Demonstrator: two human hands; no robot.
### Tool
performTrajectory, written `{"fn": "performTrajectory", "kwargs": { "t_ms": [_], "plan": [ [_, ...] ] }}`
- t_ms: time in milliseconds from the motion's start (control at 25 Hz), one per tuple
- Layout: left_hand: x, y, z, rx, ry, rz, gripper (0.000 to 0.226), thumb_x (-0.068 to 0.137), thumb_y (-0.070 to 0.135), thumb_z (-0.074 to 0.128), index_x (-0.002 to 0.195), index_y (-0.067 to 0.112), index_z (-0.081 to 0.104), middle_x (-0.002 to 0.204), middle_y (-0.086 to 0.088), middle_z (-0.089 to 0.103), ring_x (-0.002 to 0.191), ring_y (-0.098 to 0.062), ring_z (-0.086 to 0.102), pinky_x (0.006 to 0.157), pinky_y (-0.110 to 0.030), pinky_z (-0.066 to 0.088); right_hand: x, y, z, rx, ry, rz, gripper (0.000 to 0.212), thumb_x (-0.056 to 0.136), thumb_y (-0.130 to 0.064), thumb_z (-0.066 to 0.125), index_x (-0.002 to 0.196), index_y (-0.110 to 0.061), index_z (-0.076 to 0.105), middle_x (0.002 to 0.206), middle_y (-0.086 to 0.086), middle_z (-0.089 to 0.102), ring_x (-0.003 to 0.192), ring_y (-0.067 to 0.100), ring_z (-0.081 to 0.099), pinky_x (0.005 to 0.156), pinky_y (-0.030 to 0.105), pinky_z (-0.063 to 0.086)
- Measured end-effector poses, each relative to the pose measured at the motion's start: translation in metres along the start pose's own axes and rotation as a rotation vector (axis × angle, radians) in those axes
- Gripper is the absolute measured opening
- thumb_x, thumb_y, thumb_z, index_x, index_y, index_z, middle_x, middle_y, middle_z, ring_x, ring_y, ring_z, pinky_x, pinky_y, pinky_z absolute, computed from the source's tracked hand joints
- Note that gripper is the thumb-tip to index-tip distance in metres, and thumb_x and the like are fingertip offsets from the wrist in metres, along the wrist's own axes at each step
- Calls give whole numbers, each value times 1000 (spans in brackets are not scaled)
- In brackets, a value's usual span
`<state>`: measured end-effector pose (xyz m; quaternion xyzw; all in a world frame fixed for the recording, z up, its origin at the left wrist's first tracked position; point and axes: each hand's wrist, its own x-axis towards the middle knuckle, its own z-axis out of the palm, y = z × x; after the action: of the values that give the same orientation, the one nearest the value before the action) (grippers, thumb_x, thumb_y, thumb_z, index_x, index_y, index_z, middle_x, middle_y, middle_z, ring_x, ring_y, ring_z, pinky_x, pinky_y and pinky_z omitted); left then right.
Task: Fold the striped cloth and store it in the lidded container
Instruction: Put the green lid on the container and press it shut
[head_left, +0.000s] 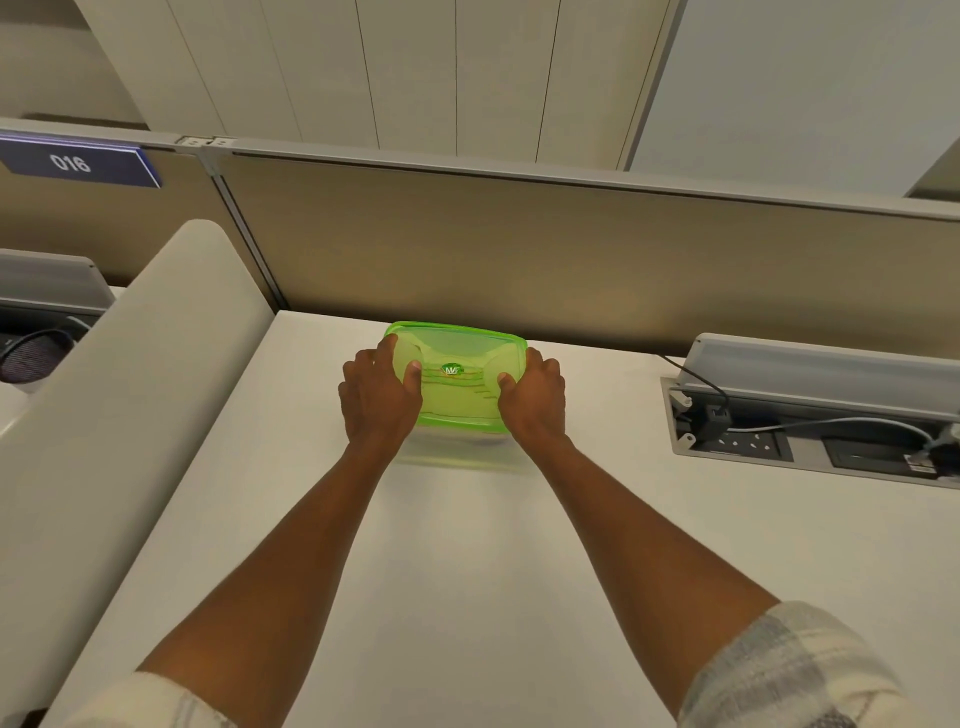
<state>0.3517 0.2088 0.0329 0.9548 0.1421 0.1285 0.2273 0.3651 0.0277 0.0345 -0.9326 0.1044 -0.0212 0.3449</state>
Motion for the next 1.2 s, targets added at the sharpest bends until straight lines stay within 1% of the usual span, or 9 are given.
{"fn": "performTrajectory", "kwargs": {
  "t_ms": [160,320,480,640,720,800,920,1080,1200],
  "plan": [
    [0,-4,2,22,-44,-33,50,97,43,46,142,21,44,127,-13,58,113,-37,46,88,-47,43,0,1,2,-52,3,-31,40,95,-26,55,129,-8,45,119,17,48,111,39,50,88,44,44],
    [-1,-10,8,-29,-85,-46,51,99,41,44,146,21,39,130,-18,53,113,-41,47,90,-47,44,1,1,5,-83,-3,-59,43,96,-30,51,133,-12,41,119,16,47,107,38,53,80,42,46],
    [3,-11,11,9,-92,-40,54,100,45,38,150,24,35,125,-19,49,111,-39,52,83,-48,49,4,7,8,-106,-50,-40,55,100,-35,39,150,-19,22,117,18,55,105,39,57,81,41,45],
    [3,-12,15,50,-107,-30,55,101,45,33,152,26,30,117,-19,47,97,-41,58,77,-46,50,3,11,13,-168,-58,-36,55,103,-38,27,154,-24,11,113,16,57,101,39,58,79,41,44],
    [2,-13,17,67,-117,-28,55,102,43,30,154,27,24,115,-19,46,90,-43,60,74,-45,49,2,11,15,-204,-51,-39,55,103,-38,24,154,-24,8,112,16,58,98,40,59,76,41,42],
    [3,-14,18,91,-135,-17,57,102,41,28,156,27,17,117,-20,47,86,-44,60,72,-45,48,3,10,16,-235,-59,-45,55,104,-37,23,154,-23,7,112,17,59,98,39,59,74,40,40],
    [6,-14,18,119,-172,-6,60,101,41,26,157,27,8,116,-21,49,88,-45,61,72,-45,47,3,9,15,-283,-65,-52,56,104,-36,22,154,-21,5,109,18,62,96,38,60,70,38,36],
    [9,-14,17,135,-201,-14,63,101,41,26,157,27,2,111,-23,54,92,-45,60,75,-45,45,2,8,14,-347,-54,-66,56,103,-36,22,154,-20,5,100,17,66,88,38,62,66,37,35],
    [11,-16,17,149,-207,-9,65,100,41,27,157,27,0,106,-23,59,91,-44,61,71,-41,40,3,8,13,-372,-47,-72,55,103,-36,22,154,-20,7,97,16,68,86,37,62,64,36,35]
  ]
}}
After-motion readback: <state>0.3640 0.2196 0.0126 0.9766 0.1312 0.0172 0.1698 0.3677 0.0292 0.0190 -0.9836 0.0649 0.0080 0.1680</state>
